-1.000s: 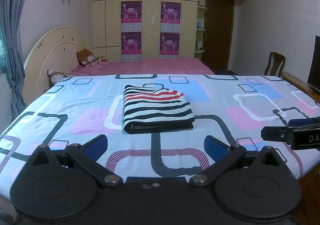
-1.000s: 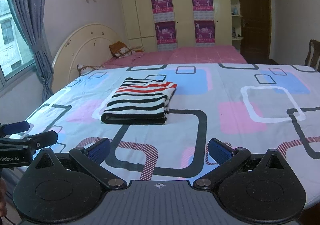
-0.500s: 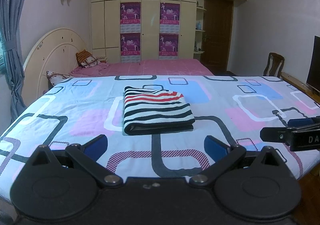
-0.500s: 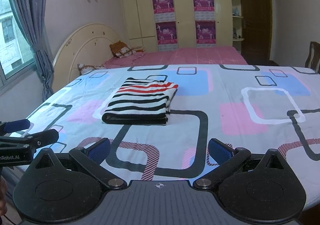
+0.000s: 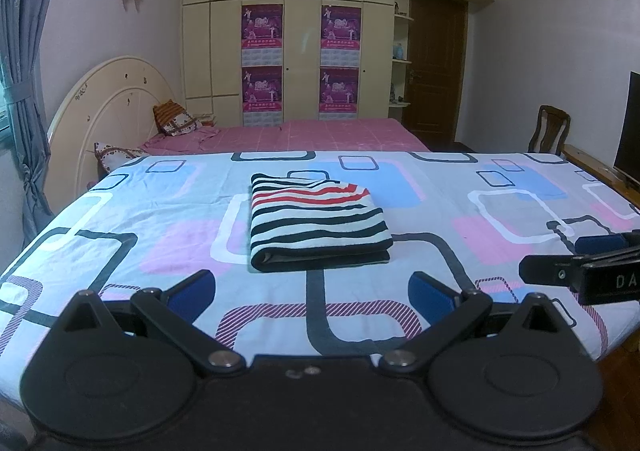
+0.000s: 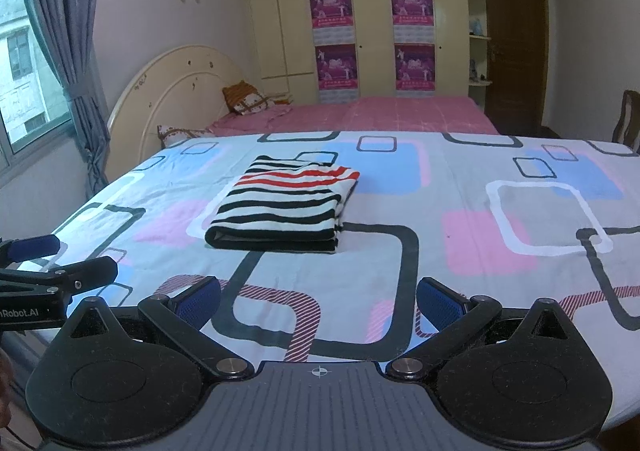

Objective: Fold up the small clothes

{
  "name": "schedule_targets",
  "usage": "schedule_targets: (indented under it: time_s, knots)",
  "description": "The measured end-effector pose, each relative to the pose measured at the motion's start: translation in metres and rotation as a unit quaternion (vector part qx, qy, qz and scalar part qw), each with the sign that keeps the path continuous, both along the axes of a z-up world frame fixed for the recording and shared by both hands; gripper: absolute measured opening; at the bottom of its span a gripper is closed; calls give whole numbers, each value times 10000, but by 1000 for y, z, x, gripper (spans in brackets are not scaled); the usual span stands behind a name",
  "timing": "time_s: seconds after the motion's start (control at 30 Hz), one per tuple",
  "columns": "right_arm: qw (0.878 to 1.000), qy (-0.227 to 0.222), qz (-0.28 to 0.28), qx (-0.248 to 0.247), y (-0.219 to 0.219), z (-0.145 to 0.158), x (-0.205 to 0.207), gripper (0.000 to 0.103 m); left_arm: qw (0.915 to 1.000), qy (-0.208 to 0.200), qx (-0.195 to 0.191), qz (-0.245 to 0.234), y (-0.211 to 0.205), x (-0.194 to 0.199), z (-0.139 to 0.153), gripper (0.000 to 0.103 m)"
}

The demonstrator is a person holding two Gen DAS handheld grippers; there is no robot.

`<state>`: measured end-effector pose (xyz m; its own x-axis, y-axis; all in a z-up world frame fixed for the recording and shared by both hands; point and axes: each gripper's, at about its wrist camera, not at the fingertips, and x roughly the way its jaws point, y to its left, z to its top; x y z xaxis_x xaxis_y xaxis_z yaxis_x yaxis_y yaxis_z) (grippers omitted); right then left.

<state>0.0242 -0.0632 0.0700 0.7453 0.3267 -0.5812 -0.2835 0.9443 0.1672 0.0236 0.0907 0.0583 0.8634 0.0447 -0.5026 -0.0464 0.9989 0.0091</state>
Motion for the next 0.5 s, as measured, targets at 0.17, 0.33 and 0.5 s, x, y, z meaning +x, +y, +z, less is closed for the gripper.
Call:
schedule_targets:
  time_s: [0.17,0.33,0.5]
  knots:
    - [10000,5,11,16,-2,0,0,103,10000,1,0,-3,1,0,1,103]
    - [10000,3,22,10,-2,0,0,103,10000,-1,-3,3,1,0,1,103]
    - [10000,0,60,20,-6,-1,1,103,10000,7,17,-7,2,0,3,103]
